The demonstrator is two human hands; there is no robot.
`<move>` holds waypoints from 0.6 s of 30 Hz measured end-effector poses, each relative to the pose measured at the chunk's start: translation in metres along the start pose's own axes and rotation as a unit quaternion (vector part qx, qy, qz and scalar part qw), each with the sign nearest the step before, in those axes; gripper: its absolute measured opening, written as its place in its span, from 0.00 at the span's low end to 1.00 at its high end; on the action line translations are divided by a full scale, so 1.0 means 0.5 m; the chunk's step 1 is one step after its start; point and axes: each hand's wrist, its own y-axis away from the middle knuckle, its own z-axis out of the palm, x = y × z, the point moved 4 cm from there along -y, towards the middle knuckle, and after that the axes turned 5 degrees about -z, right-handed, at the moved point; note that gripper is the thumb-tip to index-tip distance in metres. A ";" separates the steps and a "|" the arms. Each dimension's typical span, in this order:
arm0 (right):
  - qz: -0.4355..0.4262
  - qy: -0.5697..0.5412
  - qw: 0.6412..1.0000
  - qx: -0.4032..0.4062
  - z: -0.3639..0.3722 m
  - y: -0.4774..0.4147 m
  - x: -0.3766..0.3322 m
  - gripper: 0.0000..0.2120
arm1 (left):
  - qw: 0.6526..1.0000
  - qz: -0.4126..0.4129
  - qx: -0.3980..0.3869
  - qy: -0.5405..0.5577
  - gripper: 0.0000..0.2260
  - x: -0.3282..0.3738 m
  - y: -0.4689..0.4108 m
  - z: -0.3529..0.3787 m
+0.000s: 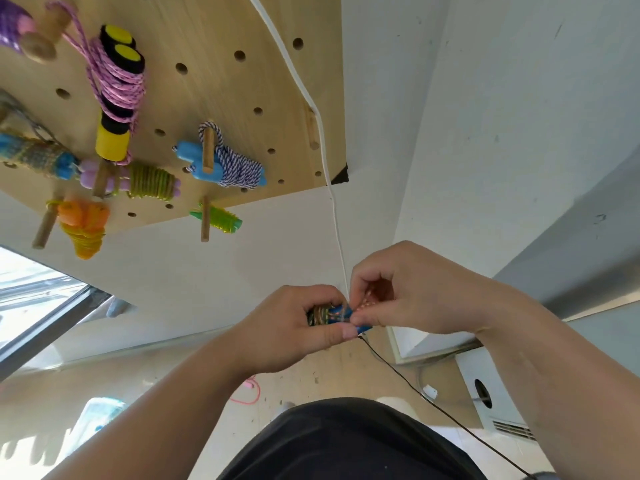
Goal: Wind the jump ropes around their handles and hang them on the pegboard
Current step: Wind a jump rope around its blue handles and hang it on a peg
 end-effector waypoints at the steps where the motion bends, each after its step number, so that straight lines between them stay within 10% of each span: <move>1: 0.006 -0.014 1.000 -0.005 -0.002 0.003 0.003 0.04 | 1.000 -0.003 -0.012 -0.004 0.20 -0.002 0.000 0.002; 13: 0.032 -0.301 0.947 -0.110 0.031 -0.011 0.041 0.05 | 0.993 0.101 -0.024 -0.061 0.12 0.031 0.018 0.030; 18: 0.067 -0.564 0.819 0.082 0.082 -0.021 0.052 0.11 | 0.963 0.048 0.073 0.253 0.15 0.029 0.014 0.005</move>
